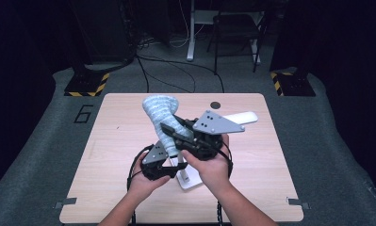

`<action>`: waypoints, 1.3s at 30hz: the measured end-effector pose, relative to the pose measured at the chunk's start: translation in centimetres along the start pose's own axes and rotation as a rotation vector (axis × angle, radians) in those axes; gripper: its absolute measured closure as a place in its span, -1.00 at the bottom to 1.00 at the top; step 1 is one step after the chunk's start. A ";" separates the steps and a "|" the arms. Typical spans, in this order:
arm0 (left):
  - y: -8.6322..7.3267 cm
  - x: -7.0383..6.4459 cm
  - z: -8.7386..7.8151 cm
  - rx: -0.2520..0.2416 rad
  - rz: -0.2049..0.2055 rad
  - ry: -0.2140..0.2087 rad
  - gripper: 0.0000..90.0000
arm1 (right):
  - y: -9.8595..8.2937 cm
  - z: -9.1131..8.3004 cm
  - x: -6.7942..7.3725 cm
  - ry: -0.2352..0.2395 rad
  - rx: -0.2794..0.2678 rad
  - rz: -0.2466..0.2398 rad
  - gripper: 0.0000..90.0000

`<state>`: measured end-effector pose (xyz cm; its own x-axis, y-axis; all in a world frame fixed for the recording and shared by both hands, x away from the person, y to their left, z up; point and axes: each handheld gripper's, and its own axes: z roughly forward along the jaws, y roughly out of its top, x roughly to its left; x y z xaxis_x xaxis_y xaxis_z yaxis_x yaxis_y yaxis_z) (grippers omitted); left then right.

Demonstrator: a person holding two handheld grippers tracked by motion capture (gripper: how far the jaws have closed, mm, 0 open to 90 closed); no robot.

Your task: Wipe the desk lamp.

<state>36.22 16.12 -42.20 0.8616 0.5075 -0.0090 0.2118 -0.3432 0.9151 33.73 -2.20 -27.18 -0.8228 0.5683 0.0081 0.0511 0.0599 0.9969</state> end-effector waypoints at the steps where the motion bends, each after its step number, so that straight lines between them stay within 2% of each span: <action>1: 0.0 0.0 0.0 -0.008 -0.010 -0.006 0.17 | 0.0 -0.2 -0.3 -0.005 -0.001 0.010 0.44; 3: 0.0 0.1 -0.1 -0.001 -0.004 -0.013 0.17 | -0.1 -0.8 -0.9 -0.025 -0.001 0.016 0.44; 4: -0.1 0.1 0.0 -0.013 -0.011 -0.008 0.17 | -0.3 -1.1 -1.3 -0.037 -0.003 0.014 0.44; 8: -0.1 0.3 -0.2 0.010 0.014 -0.014 0.17 | -1.0 -2.7 -3.3 -0.082 -0.003 0.061 0.44; 15: -0.1 0.4 -0.3 0.016 0.010 -0.025 0.17 | -2.4 -6.4 -7.6 -0.217 0.012 0.119 0.45; 17: -0.1 0.4 -0.2 0.010 0.009 -0.018 0.17 | -2.7 -7.2 -8.4 -0.244 0.013 0.133 0.45; 23: -0.2 0.6 -0.3 0.010 0.008 -0.030 0.17 | -3.6 -9.4 -10.8 -0.320 0.025 0.160 0.45; 26: -0.2 0.6 -0.2 0.004 0.014 -0.024 0.17 | -4.0 -10.0 -11.5 -0.333 0.019 0.191 0.45; 28: -0.1 0.7 -0.3 0.010 0.015 -0.028 0.17 | -4.0 -10.1 -11.5 -0.332 0.024 0.198 0.45; 34: -0.2 0.6 -0.4 0.013 0.006 -0.030 0.17 | -3.5 -9.3 -10.6 -0.329 0.015 0.169 0.45; 37: -0.2 0.6 -0.4 0.011 0.015 -0.013 0.17 | -3.6 -9.1 -10.6 -0.341 0.020 0.139 0.45; 39: -0.3 0.6 -0.5 0.006 0.002 -0.022 0.17 | -3.8 -9.3 -11.1 -0.339 0.018 0.159 0.45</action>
<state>36.48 16.88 -42.27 0.8721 0.4891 -0.0162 0.2127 -0.3490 0.9127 37.40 -16.34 -30.35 -0.5701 0.8107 0.1335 0.1759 -0.0383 0.9837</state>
